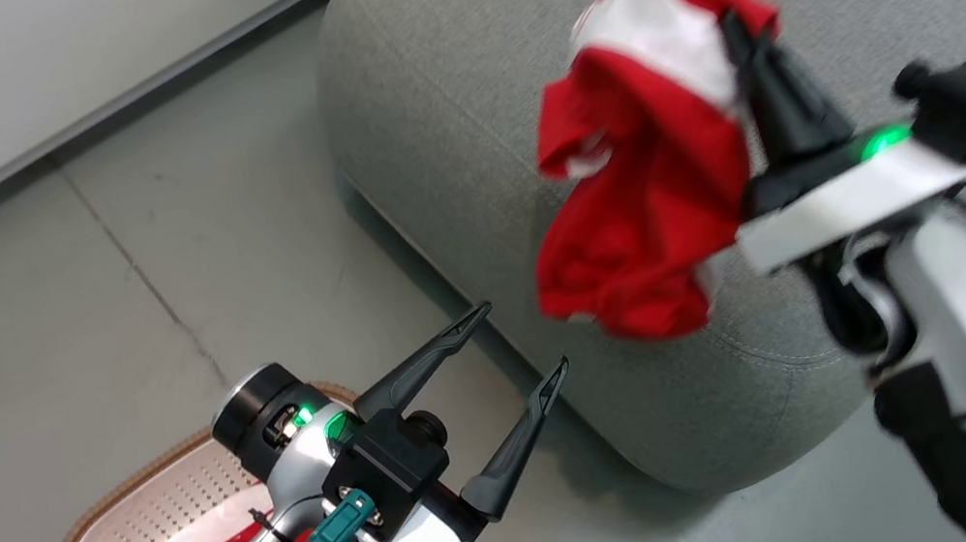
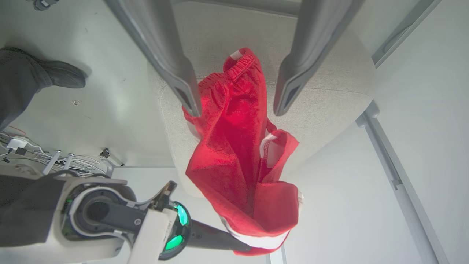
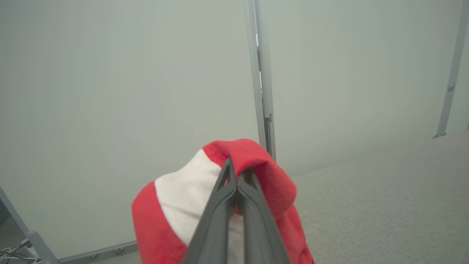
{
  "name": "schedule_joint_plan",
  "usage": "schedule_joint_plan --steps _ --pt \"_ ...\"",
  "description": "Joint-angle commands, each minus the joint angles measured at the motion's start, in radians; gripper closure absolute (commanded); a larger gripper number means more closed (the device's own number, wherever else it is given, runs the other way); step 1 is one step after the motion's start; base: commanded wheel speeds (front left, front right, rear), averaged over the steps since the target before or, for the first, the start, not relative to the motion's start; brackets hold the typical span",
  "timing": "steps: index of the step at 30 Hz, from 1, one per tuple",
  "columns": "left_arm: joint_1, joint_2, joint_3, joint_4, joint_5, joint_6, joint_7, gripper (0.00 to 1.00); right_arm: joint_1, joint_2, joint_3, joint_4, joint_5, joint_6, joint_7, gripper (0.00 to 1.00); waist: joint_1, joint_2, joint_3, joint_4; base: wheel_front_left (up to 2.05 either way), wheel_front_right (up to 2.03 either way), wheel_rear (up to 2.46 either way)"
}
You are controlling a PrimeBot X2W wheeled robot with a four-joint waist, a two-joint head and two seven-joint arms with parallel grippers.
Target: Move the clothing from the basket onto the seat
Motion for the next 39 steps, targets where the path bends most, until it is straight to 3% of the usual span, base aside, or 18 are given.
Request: schedule_joint_plan --steps 1,13,22,28,36,37,38,39 --pt "-0.020 0.006 0.003 -0.008 0.011 -0.001 0.002 0.00 -0.040 -0.008 -0.028 0.007 -0.007 0.002 -0.003 1.00 0.0000 -0.0001 0.026 0.017 0.00 0.00 0.00" --pt "-0.132 0.020 -0.012 -0.065 0.051 -0.032 0.032 0.00 -0.331 -0.130 -0.274 0.104 -0.065 0.002 -0.003 1.00 0.0000 -0.0001 0.166 0.109 0.00 0.00 0.00" --pt "-0.218 0.036 -0.032 -0.111 0.084 -0.053 0.057 0.00 -0.405 -0.222 -0.382 0.233 -0.096 0.002 -0.002 1.00 0.0000 -0.0001 0.310 0.187 0.00 0.00 0.00" --pt "-0.264 0.062 -0.043 -0.136 0.103 -0.061 0.084 0.00 -0.394 -0.229 -0.478 0.353 -0.113 0.002 -0.003 1.00 0.0000 -0.0001 0.402 0.216 0.00 0.00 0.00" --pt "-0.280 0.081 -0.042 -0.152 0.108 -0.061 0.092 0.00 -0.358 -0.209 -0.611 0.483 -0.187 0.001 -0.003 1.00 0.0000 -0.0001 0.448 0.218 0.00 0.00 0.00" --pt "-0.280 0.082 -0.042 -0.151 0.107 -0.061 0.091 0.00 -0.352 -0.202 -0.614 0.504 -0.191 0.001 -0.002 0.87 0.0000 -0.0001 0.449 0.216 0.00 0.00 0.00" --pt "-0.280 0.084 -0.042 -0.150 0.106 -0.060 0.092 0.00 -0.354 -0.196 -0.615 0.510 -0.190 0.001 -0.003 0.67 0.0000 -0.0001 0.449 0.214 0.00 0.00 0.00" --pt "-0.281 0.086 -0.041 -0.149 0.105 -0.059 0.093 0.00 -0.352 -0.196 -0.619 0.519 -0.191 0.001 -0.002 0.19 0.0000 -0.0001 0.449 0.211 0.00 0.00 0.00"
